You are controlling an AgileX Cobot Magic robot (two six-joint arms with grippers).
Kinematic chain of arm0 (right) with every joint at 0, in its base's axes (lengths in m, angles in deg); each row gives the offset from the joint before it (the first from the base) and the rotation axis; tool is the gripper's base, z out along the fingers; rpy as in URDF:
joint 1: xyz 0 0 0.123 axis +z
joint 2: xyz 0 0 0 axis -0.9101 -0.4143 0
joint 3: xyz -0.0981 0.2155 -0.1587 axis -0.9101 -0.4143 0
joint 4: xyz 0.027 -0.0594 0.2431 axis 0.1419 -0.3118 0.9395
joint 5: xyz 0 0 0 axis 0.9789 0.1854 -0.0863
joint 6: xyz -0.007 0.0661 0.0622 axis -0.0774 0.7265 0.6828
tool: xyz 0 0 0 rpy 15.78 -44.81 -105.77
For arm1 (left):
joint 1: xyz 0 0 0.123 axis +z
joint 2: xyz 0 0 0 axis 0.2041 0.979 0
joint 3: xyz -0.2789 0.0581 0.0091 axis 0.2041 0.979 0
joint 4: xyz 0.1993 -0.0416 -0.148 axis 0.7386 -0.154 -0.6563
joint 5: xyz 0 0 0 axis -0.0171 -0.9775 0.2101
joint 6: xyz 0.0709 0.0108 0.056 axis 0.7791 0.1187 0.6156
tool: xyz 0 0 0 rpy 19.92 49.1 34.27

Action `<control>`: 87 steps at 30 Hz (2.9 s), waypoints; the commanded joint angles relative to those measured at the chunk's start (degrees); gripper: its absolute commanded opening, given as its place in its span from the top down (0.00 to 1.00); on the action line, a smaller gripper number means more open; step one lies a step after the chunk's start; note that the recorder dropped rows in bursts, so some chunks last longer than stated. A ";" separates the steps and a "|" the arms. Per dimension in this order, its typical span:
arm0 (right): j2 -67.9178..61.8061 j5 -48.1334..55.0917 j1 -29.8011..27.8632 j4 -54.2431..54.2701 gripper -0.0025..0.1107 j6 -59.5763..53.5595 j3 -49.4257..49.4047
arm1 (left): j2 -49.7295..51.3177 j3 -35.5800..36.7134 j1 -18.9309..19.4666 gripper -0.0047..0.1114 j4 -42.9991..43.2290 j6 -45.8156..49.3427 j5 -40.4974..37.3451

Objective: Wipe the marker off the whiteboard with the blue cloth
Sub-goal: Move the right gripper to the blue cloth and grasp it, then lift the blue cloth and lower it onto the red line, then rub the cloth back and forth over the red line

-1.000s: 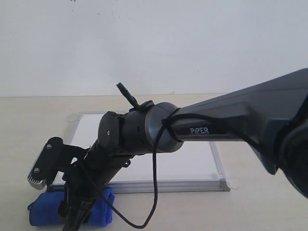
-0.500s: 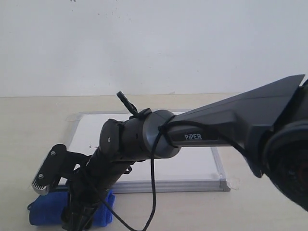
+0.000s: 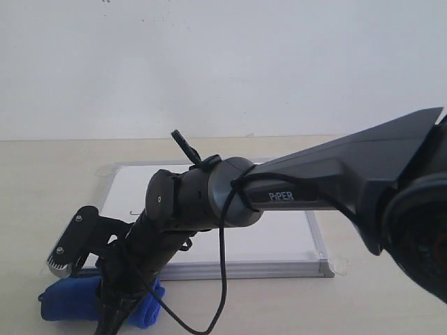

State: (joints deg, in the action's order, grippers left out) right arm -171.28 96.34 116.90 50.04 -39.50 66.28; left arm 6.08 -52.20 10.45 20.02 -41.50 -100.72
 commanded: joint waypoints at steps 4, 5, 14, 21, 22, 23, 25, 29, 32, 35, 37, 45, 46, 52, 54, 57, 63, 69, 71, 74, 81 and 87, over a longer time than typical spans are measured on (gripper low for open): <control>1.69 4.08 -0.07 -0.18 0.98 1.72 -0.17 | -0.12 0.22 -0.29 0.93 0.03 0.26 0.16; 2.52 4.34 -0.07 -0.19 0.98 2.03 -0.17 | -0.12 0.22 -0.29 0.93 0.03 0.26 0.16; 12.00 0.98 0.12 -19.64 0.98 19.80 -0.17 | -0.12 0.22 -0.29 0.93 0.03 0.26 0.16; 15.07 2.86 -6.89 -51.03 0.98 61.60 0.92 | -0.12 0.22 -0.29 0.93 0.03 0.26 0.16; 15.07 4.26 -8.14 -51.98 0.98 63.07 1.24 | -0.12 0.22 -0.29 0.93 0.03 0.26 0.16; 15.07 5.06 -10.22 -52.50 0.98 64.55 1.31 | -0.12 0.22 -0.29 0.93 0.03 0.26 0.16; 15.07 5.18 -13.58 -52.39 0.98 66.67 1.31 | -0.12 0.22 -0.29 0.93 0.03 0.26 0.16; 14.72 7.42 -20.16 -52.31 0.98 70.83 1.31 | -0.12 0.22 -0.29 0.93 0.03 0.26 0.16; 12.98 8.72 -23.30 -53.05 0.98 70.56 1.31 | -0.12 0.22 -0.29 0.93 0.03 0.26 0.16; 9.67 7.42 -23.69 -53.99 0.98 70.17 1.31 | -0.12 0.22 -0.29 0.93 0.03 0.26 0.16; 6.29 5.21 -23.10 -53.34 0.98 70.27 1.31 | -0.12 0.22 -0.29 0.93 0.03 0.26 0.16; 0.46 1.41 -20.10 -48.41 0.98 70.98 1.31 | -0.12 0.22 -0.29 0.93 0.03 0.26 0.16; -0.09 1.31 -18.66 -47.22 0.98 69.42 1.31 | -0.12 0.22 -0.29 0.93 0.03 0.26 0.16; -0.17 1.32 -11.48 -40.22 0.98 62.44 1.31 | -0.12 0.22 -0.29 0.93 0.03 0.26 0.16; 0.15 1.49 -10.18 -39.86 0.98 60.83 1.58 | -0.12 0.22 -0.29 0.93 0.03 0.26 0.16; 0.15 2.41 -10.46 -40.97 0.98 60.21 2.29 | -0.12 0.22 -0.29 0.93 0.03 0.26 0.16; -1.25 3.58 -18.40 -48.10 0.98 65.15 2.34 | -0.12 0.22 -0.29 0.93 0.03 0.26 0.16; -1.25 3.83 -23.91 -48.20 0.98 67.99 2.43 | -0.12 0.22 -0.29 0.93 0.03 0.26 0.16; -1.49 3.26 -22.67 -44.34 0.98 66.23 2.43 | -0.12 0.22 -0.29 0.93 0.03 0.26 0.16; -1.77 2.41 -17.67 -32.80 0.98 53.51 2.43 | -0.12 0.22 -0.29 0.93 0.03 0.26 0.16; -3.01 6.32 -14.48 -35.07 0.98 53.17 9.08 | -0.12 0.22 -0.29 0.93 0.03 0.26 0.16; -6.03 10.92 -21.97 -41.10 0.98 64.18 12.79 | -0.12 0.22 -0.29 0.93 0.03 0.26 0.16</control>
State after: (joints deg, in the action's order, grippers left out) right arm -175.58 104.33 95.31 9.96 23.90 79.04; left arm 6.08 -52.20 10.45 20.02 -41.50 -100.72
